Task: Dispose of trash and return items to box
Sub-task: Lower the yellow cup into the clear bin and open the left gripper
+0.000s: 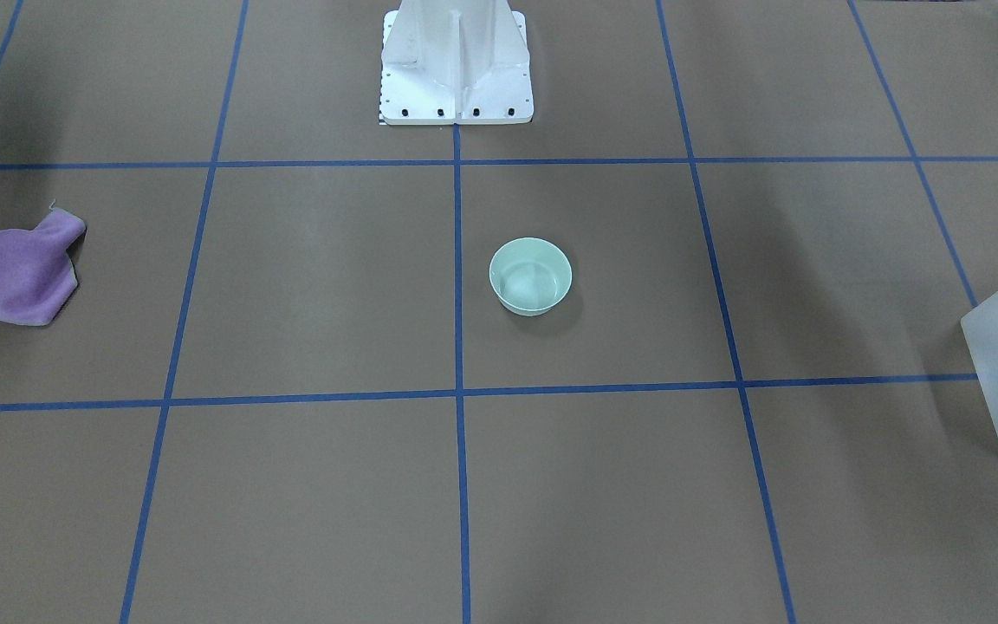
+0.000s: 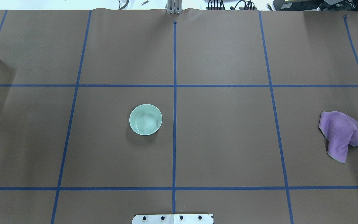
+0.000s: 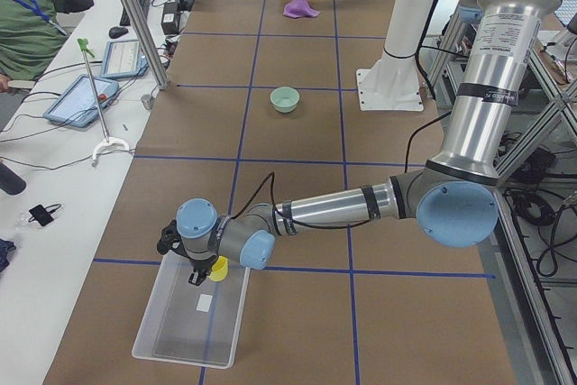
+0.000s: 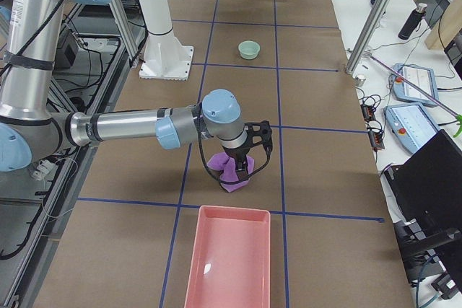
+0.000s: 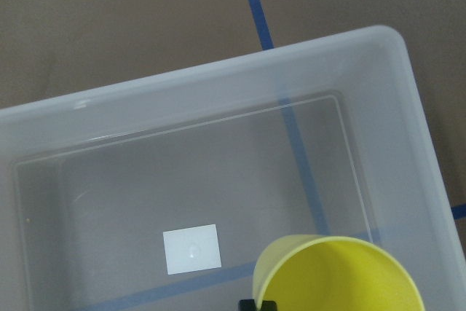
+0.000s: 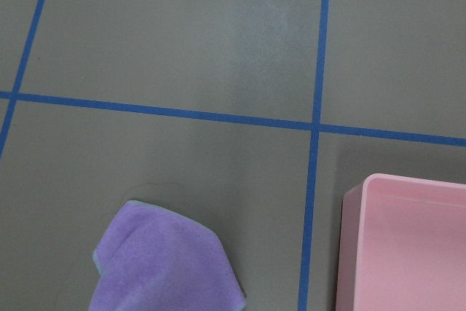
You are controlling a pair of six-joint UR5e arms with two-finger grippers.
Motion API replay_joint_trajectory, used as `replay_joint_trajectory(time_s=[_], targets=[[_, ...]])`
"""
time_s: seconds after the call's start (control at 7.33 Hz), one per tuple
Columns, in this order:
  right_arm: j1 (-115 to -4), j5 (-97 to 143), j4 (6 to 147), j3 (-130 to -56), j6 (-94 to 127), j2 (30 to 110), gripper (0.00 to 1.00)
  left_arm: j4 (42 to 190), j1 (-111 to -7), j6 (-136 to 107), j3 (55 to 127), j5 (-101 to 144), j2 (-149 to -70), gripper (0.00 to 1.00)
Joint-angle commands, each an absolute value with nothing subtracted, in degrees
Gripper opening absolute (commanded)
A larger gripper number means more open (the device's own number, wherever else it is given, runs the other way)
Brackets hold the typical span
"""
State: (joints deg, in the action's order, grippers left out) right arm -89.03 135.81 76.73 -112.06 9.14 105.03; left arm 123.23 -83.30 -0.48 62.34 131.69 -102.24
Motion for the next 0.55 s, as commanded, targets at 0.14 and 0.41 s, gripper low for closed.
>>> replay_joint_trajectory(time_s=[0.14,0.41], targets=[[-89.03,135.79,76.73,-112.06,9.32,105.03,1.0,124.19,-82.62,-0.27,62.83,131.4,-102.13,0.86],[-88.95,135.88,76.73,-112.06,9.4,104.94,1.0,119.31,-84.1,-0.35,68.43,131.83,-102.56,0.99]])
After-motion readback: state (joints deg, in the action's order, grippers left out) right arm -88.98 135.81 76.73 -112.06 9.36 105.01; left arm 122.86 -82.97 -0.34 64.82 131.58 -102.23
